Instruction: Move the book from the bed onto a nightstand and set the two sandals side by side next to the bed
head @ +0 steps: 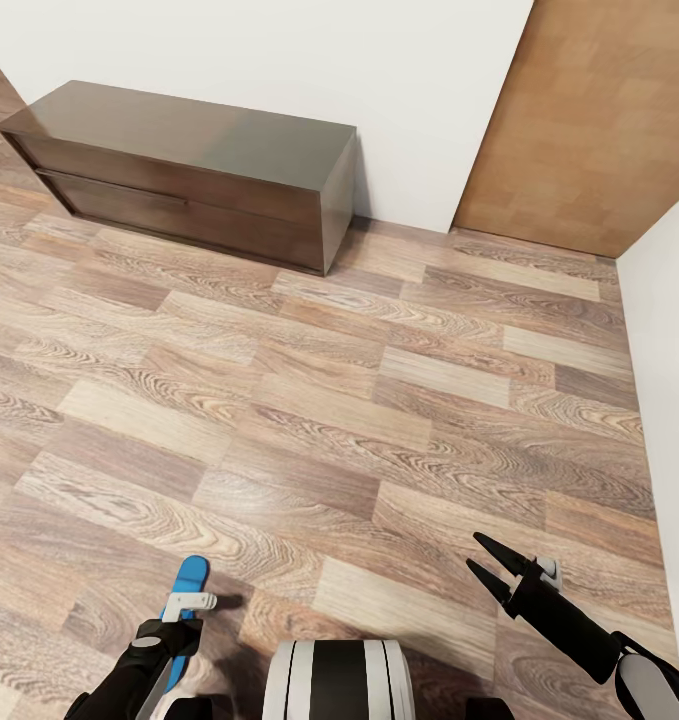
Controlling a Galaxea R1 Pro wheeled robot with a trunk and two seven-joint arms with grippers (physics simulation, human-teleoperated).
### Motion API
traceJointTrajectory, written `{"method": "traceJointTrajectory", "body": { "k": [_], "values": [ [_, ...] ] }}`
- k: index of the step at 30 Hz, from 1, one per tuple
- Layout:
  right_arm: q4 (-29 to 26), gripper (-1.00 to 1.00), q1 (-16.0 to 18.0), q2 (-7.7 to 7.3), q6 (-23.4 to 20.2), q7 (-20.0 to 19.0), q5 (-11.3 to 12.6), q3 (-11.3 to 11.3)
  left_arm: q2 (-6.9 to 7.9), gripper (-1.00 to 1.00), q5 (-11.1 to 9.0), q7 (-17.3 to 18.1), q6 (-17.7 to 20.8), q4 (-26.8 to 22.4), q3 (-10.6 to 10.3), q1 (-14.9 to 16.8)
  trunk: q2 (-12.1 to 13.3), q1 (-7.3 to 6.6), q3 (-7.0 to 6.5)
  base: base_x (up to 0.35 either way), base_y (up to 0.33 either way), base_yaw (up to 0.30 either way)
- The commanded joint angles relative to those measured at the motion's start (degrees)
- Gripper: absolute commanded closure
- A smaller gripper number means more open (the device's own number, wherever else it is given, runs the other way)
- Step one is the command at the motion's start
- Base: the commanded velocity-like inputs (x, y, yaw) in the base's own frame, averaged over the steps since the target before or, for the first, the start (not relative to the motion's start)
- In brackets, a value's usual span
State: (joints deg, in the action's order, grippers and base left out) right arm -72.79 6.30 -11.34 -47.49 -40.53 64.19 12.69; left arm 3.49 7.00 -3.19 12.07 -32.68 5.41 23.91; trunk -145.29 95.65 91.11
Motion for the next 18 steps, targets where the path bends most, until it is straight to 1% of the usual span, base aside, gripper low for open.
{"method": "traceJointTrajectory", "body": {
  "k": [1,18],
  "values": [
    [0.0,-1.00,0.0,0.00,-0.3,-0.1,0.1,0.1,-0.04,1.00,0.6,0.0,0.3,-0.1,0.1,0.0,0.0,-0.01,0.03,0.000,0.000,0.000],
    [0.0,-1.00,0.0,0.02,-0.3,-0.1,0.1,0.1,-0.06,1.00,0.6,0.0,0.3,-0.1,0.1,0.0,0.2,-0.44,-3.74,0.000,0.000,0.000]
  ]
}}
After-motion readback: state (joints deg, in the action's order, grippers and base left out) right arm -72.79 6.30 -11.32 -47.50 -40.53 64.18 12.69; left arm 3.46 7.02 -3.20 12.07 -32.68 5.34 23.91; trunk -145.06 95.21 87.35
